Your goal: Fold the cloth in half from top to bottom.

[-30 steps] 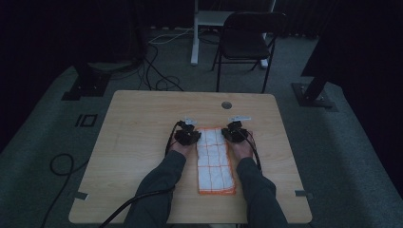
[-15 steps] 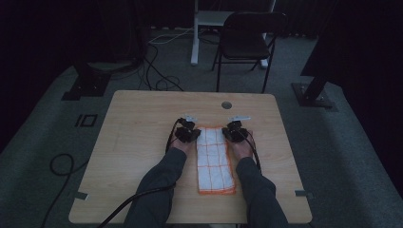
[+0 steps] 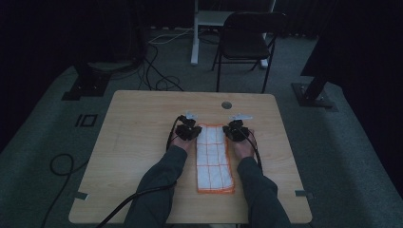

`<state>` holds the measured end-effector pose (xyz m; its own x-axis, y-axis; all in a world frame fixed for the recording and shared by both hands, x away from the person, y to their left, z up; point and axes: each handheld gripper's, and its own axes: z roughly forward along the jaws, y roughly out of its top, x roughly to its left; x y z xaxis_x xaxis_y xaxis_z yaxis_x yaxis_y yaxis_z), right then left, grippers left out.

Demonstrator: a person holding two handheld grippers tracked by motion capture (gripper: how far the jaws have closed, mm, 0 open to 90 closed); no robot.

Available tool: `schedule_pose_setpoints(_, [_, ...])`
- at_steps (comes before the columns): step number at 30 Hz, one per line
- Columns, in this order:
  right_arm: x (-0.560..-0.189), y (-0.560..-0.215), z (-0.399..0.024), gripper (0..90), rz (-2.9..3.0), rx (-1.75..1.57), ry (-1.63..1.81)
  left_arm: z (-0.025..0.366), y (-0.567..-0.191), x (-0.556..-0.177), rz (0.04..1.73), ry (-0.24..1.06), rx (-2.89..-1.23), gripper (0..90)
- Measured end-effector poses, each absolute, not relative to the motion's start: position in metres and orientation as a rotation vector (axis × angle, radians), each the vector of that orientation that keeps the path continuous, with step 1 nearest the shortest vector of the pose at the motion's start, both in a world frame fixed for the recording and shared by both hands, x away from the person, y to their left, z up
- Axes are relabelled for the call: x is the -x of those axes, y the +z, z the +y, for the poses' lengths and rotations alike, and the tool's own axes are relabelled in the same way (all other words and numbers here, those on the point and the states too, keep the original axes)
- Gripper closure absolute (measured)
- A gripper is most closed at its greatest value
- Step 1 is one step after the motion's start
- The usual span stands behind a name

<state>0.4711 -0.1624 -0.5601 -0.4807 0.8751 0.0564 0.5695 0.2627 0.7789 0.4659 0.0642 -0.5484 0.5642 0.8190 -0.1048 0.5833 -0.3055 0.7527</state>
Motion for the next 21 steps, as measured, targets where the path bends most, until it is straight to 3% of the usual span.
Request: schedule_pose_setpoints(21, [-0.468, -0.544, -0.168, 85.9, 2.105, -1.270, 1.122, 0.066, -0.530, -0.467, 1.082, 0.396, -1.993, 87.8])
